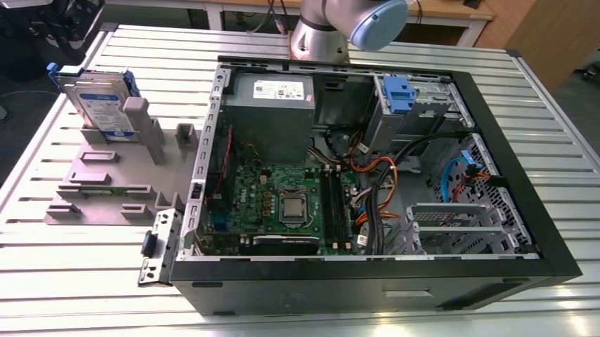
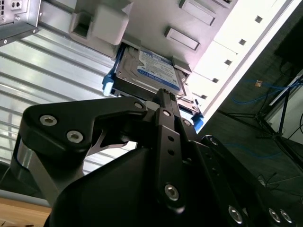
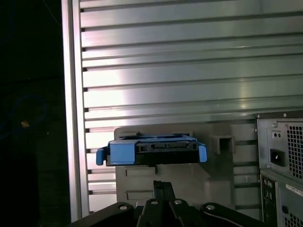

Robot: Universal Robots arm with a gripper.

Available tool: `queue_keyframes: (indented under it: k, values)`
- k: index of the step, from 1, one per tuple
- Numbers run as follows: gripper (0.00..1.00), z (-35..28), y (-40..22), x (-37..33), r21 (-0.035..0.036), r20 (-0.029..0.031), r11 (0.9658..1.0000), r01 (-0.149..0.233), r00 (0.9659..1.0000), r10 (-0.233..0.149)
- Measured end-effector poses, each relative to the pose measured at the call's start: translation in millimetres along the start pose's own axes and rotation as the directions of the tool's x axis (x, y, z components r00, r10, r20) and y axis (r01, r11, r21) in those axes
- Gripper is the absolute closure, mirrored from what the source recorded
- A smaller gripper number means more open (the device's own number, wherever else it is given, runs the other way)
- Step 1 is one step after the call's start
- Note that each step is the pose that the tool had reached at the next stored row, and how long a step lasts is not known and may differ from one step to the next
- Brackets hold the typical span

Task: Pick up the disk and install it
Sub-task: 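Reach for the disk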

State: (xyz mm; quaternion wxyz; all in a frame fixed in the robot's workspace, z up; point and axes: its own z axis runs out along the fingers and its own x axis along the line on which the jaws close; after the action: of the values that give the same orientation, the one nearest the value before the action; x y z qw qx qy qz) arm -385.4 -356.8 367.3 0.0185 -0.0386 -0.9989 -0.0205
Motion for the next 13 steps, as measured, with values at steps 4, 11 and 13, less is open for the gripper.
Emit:
queue_keyframes:
  k: [4, 11, 13]
  values:
    - [0.89, 1.7, 2.5, 8.7, 0.0, 0.0, 1.0, 0.0, 1.0, 0.0]
    - [0.89, 4.7, 6.8, 22.0, 0.0, -0.0001, 1.0, 0.0, 1.0, 0.0]
    - [0.89, 5.4, 7.7, 23.7, 0.0, 0.0001, 1.0, 0.0, 1.0, 0.0]
